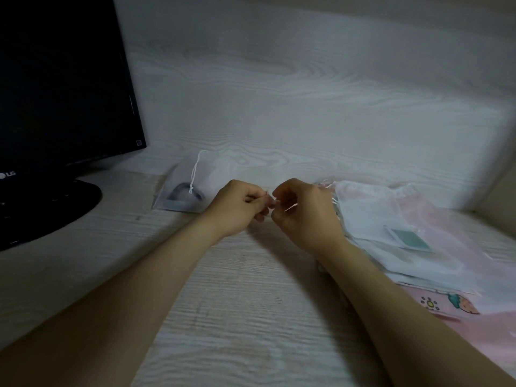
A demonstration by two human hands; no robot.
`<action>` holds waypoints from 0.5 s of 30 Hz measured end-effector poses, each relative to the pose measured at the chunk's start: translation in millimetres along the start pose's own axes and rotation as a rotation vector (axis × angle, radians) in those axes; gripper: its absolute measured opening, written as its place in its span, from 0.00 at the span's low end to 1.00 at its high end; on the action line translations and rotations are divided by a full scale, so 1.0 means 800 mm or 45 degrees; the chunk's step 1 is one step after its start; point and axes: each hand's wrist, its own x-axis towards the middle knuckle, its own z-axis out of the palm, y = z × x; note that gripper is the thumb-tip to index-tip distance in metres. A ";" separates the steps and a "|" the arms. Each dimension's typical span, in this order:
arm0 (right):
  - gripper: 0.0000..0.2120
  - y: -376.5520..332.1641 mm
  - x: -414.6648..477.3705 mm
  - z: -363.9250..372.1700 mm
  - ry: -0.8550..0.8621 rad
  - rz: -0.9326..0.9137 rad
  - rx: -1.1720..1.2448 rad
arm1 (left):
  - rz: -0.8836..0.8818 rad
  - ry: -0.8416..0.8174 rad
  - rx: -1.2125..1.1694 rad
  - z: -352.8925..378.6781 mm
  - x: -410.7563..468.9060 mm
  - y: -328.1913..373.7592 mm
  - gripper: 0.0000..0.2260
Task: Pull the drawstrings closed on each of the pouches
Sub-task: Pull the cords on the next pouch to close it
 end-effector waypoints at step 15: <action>0.09 0.003 0.006 0.001 -0.111 -0.308 -0.378 | -0.204 -0.151 -0.228 -0.005 -0.005 0.013 0.08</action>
